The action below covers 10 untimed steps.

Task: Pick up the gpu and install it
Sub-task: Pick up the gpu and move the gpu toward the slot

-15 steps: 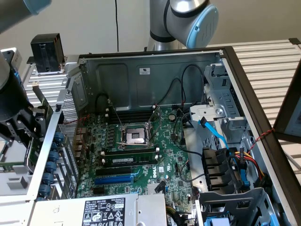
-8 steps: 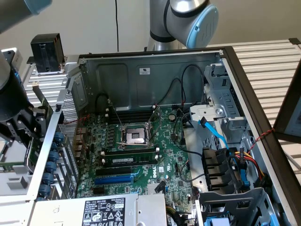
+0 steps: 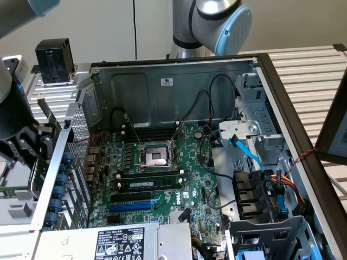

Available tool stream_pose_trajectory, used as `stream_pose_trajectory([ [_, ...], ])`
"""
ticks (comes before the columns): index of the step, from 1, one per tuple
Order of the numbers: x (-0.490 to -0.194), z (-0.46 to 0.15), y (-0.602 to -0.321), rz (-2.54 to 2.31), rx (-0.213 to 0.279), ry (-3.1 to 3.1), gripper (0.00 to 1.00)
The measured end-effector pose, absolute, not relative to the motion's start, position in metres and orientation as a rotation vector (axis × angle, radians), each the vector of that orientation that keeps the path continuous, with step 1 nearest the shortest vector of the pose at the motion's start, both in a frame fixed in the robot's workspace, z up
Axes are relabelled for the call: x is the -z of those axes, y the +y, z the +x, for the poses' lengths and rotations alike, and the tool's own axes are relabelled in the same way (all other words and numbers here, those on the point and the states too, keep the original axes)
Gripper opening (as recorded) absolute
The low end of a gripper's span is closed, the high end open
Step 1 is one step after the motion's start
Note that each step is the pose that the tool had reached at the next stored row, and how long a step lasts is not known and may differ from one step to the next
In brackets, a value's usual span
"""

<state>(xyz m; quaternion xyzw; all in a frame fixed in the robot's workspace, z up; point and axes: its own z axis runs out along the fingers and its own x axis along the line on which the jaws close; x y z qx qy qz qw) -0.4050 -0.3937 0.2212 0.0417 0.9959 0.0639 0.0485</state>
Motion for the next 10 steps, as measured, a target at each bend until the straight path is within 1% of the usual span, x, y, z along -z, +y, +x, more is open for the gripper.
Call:
stream_pose_trajectory([
  [10,-0.2212,-0.405,-0.3936,0.155,-0.201,3.033,0.42],
])
